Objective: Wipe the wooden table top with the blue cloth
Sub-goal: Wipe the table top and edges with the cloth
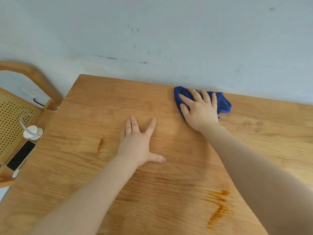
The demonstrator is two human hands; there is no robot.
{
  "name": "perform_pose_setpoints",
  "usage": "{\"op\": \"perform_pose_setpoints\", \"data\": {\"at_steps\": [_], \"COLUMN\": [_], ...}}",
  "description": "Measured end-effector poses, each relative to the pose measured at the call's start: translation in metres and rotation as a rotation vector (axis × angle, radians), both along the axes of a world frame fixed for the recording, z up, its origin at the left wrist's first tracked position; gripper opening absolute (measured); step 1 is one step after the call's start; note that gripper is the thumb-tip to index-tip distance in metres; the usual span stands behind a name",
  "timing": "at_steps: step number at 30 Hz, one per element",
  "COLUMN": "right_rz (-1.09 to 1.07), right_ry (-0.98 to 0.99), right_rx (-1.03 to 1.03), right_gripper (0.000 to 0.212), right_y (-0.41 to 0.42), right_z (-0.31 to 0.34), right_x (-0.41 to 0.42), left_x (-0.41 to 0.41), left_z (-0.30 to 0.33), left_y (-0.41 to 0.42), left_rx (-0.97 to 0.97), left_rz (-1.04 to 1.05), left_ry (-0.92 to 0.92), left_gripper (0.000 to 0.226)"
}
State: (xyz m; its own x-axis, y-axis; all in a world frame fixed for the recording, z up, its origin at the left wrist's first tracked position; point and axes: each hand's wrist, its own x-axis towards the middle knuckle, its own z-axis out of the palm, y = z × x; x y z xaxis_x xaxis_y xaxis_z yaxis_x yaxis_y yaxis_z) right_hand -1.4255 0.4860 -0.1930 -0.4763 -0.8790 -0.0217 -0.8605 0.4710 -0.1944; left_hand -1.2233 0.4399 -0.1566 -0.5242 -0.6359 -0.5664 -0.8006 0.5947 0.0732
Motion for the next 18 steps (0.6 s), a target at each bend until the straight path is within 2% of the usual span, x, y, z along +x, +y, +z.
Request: {"op": "perform_pose_setpoints", "data": {"at_steps": [4, 8, 12, 16, 18], "right_rz": [-0.062, 0.093, 0.211, 0.326, 0.258], "right_ry": [-0.011, 0.007, -0.037, -0.047, -0.018], "right_rx": [0.079, -0.002, 0.034, 0.070, 0.035], "right_gripper": [0.045, 0.051, 0.049, 0.059, 0.064], "right_y": [-0.011, 0.034, 0.068, 0.055, 0.036], "right_z": [0.004, 0.004, 0.004, 0.006, 0.005], "right_x": [-0.011, 0.035, 0.067, 0.039, 0.014], "left_x": [-0.005, -0.004, -0.005, -0.006, -0.005], "left_z": [0.001, 0.006, 0.010, 0.010, 0.006], "left_y": [-0.002, 0.000, 0.003, 0.003, 0.000], "left_rx": [0.001, -0.002, 0.013, 0.005, 0.006], "left_rz": [0.006, 0.022, 0.043, 0.042, 0.038], "left_ry": [-0.026, -0.017, -0.014, -0.013, -0.002], "left_gripper": [0.124, 0.123, 0.123, 0.122, 0.122]}}
